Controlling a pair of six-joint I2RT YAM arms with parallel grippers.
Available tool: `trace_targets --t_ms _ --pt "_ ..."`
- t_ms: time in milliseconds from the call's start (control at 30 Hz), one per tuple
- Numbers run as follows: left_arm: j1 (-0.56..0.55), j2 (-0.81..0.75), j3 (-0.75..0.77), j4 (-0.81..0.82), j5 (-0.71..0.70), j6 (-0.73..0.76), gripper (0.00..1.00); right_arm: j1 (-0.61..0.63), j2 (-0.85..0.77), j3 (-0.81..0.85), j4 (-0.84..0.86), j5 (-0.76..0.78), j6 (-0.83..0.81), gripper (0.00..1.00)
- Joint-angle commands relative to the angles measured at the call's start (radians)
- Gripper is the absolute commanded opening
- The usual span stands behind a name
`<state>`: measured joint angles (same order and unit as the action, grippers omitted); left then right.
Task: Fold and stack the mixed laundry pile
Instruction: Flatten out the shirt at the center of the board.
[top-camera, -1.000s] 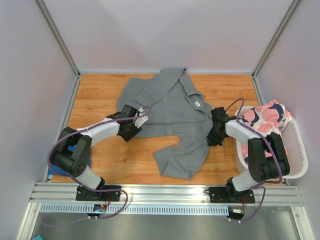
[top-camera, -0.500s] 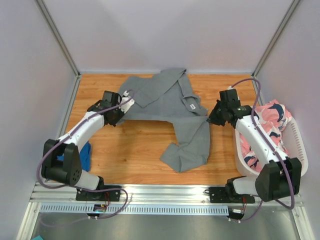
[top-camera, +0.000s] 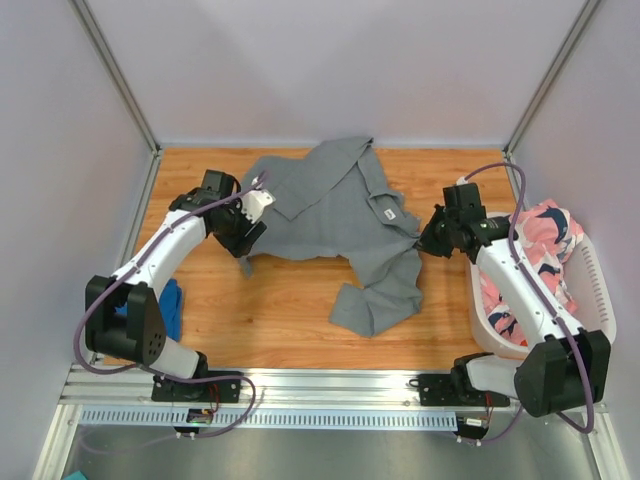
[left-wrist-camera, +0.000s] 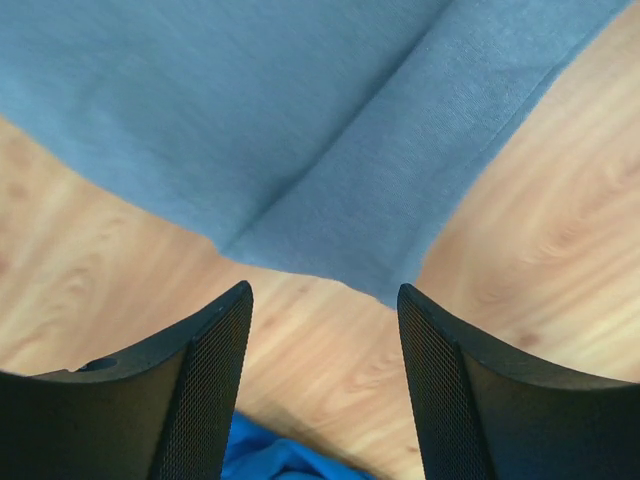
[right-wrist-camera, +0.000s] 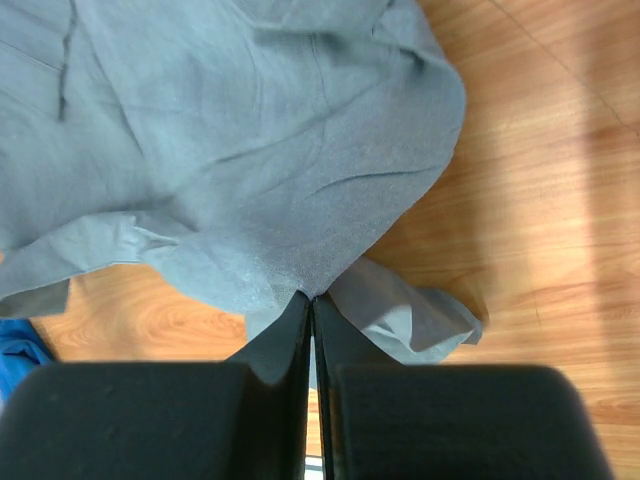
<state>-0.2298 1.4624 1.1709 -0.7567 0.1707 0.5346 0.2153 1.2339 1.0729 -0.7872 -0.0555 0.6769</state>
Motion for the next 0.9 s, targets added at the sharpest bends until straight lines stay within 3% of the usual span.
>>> trace_targets --t_ms 0,300,433,600,733,867 --pt "0.003 0.026 0.030 -0.119 0.115 -0.102 0.68 -0.001 0.012 -0.019 0.029 -0.026 0.009 0.00" --pt "-0.075 -0.060 -0.171 -0.129 -0.082 -0.108 0.67 -0.001 0.032 -0.037 0.040 -0.015 0.007 0.00" --pt "-0.115 -0.044 -0.287 -0.025 -0.169 -0.131 0.69 -0.002 0.038 -0.037 0.040 -0.015 0.009 0.00" --pt "-0.100 0.012 -0.298 0.094 -0.306 -0.237 0.69 -0.001 0.026 -0.041 0.036 -0.006 0.007 0.00" --pt "-0.079 0.010 -0.303 0.181 -0.271 -0.265 0.65 -0.001 0.013 -0.048 0.031 0.006 0.003 0.00" --pt "-0.078 -0.016 -0.313 0.181 -0.081 -0.265 0.65 -0.001 0.001 -0.062 0.034 0.011 0.007 0.00"
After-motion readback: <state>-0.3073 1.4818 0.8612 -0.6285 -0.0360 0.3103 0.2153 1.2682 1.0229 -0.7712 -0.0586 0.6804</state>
